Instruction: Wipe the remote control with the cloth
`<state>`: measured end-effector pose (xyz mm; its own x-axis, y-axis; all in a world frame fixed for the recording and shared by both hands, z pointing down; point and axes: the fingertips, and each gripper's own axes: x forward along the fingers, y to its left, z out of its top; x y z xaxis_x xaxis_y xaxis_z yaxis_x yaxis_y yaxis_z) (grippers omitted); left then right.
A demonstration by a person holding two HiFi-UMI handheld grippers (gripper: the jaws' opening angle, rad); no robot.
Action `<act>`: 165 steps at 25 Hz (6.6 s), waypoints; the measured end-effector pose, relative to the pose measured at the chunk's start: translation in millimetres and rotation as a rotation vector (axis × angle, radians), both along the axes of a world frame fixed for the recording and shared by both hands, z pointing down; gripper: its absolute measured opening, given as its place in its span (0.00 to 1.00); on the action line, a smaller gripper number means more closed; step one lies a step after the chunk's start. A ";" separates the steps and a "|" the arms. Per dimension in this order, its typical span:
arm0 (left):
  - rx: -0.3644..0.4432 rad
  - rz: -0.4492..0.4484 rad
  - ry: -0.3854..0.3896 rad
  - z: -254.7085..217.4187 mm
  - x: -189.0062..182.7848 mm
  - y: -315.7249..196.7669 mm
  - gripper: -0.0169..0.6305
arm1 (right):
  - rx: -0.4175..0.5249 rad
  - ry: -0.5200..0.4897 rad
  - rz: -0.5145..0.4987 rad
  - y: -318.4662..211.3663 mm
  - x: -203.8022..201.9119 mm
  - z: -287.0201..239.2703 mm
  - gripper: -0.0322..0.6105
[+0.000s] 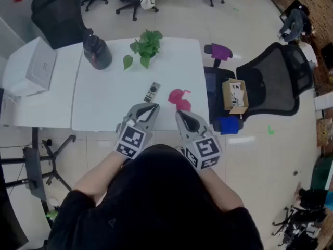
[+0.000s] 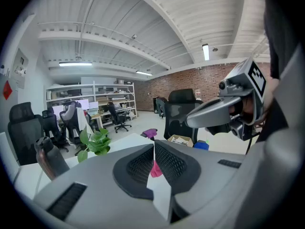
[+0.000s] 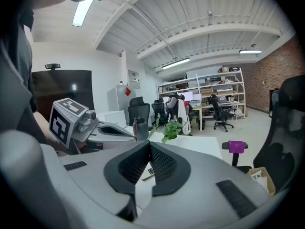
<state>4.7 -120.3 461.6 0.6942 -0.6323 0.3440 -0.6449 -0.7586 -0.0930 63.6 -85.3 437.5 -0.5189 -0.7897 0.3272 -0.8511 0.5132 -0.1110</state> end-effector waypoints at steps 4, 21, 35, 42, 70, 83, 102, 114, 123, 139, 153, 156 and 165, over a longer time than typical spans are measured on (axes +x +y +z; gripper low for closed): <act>-0.022 -0.014 -0.014 10.8 -2.6 -5.1 0.11 | -0.014 -0.008 0.001 1.3 -2.5 -1.1 0.06; -0.253 -0.203 -0.246 172.2 -32.6 -79.7 0.41 | -0.054 0.016 0.003 10.2 2.9 13.4 0.06; -0.419 -0.282 -0.323 249.5 -34.6 -105.6 0.41 | -0.135 0.087 0.056 23.4 24.9 24.9 0.06; -0.436 -0.287 -0.318 255.1 -32.8 -109.6 0.38 | -0.140 0.092 0.061 21.0 32.0 25.7 0.06; -0.017 -0.116 -0.082 17.1 -28.8 -56.5 0.35 | -0.097 0.050 0.030 -12.9 19.3 35.5 0.06; 0.090 -0.085 -0.086 -47.9 -26.1 -15.4 0.35 | -0.211 0.152 0.035 -69.6 32.8 109.5 0.17; 0.124 -0.091 -0.136 -63.3 -34.3 -0.8 0.35 | -0.429 0.426 -0.029 -120.1 50.7 232.5 0.37; 0.135 -0.105 -0.163 -64.7 -43.0 2.4 0.35 | -0.609 0.410 -0.044 -116.0 54.0 273.4 0.25; 0.157 -0.105 -0.173 -51.9 -38.5 -18.0 0.35 | -0.259 0.242 -0.038 -107.0 48.7 126.0 0.24; 0.239 -0.065 -0.305 -31.4 -24.5 -48.8 0.35 | 0.158 0.289 -0.322 -38.0 -53.4 -79.2 0.24; 0.608 0.014 -0.537 -57.0 -14.2 -21.4 0.35 | 0.023 0.469 -0.598 -15.9 -108.5 -54.6 0.24; 0.677 0.015 -0.535 -64.6 -14.4 -15.4 0.35 | 0.036 0.483 -0.576 -15.6 -105.7 -58.4 0.24; 0.722 0.027 -0.488 -77.6 -8.4 -4.7 0.35 | 0.139 0.573 -0.474 -21.2 -80.4 -67.0 0.22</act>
<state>-3.7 -125.0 384.0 0.5916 -0.7960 0.1282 -0.3903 -0.4219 -0.8184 -16.8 -106.5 370.5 -0.5918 -0.5777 0.5621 -0.4403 0.8158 0.3749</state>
